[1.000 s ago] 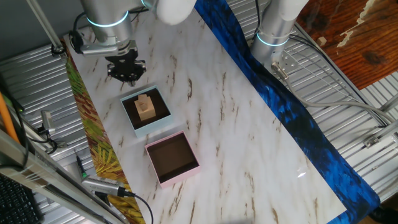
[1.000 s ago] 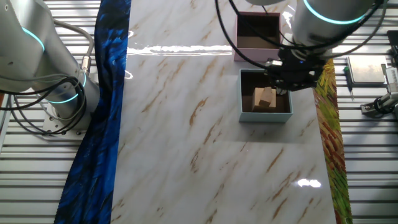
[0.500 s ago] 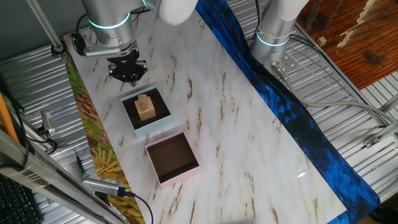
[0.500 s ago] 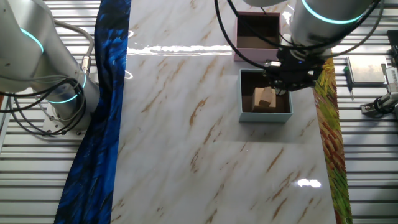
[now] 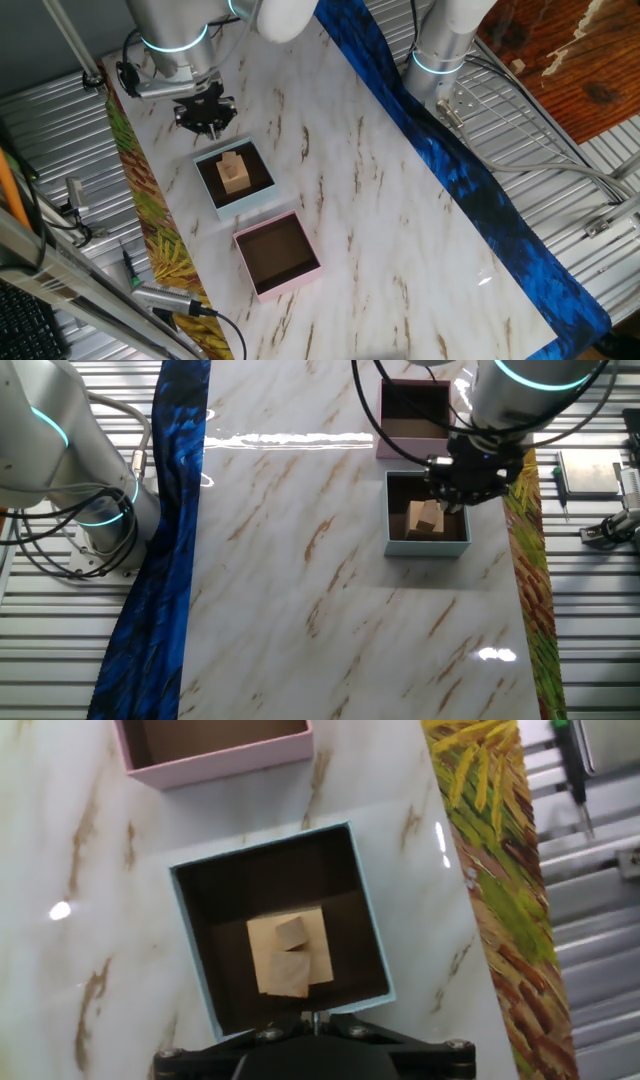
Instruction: Move an object from one box to another
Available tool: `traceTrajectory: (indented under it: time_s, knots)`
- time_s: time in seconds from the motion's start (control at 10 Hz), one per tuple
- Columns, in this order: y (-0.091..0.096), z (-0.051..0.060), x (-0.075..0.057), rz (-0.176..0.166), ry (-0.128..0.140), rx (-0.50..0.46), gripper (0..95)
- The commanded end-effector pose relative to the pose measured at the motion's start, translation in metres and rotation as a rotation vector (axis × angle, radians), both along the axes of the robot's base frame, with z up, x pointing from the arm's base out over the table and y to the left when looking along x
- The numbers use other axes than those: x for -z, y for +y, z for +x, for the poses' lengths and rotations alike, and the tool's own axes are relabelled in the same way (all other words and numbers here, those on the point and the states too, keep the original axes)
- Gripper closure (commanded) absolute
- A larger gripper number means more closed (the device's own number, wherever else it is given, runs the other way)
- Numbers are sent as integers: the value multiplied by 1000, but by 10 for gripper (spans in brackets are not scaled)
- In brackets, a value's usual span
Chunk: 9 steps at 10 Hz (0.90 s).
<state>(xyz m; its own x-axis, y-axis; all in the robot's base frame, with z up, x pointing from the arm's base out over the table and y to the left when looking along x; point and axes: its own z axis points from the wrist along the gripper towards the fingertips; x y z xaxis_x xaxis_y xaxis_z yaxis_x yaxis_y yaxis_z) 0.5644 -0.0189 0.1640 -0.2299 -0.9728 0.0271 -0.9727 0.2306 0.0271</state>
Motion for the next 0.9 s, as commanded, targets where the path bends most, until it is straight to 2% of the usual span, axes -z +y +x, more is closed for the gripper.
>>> traceTrajectory:
  time_s: [0.1, 0.5, 0.7, 0.9]
  knots:
    - [4, 2, 7, 0, 4, 12, 190]
    - [6, 7, 40, 14, 5, 8, 190]
    - [6, 3, 54, 20, 7, 13, 190]
    - [6, 0, 56, 22, 6, 39, 190]
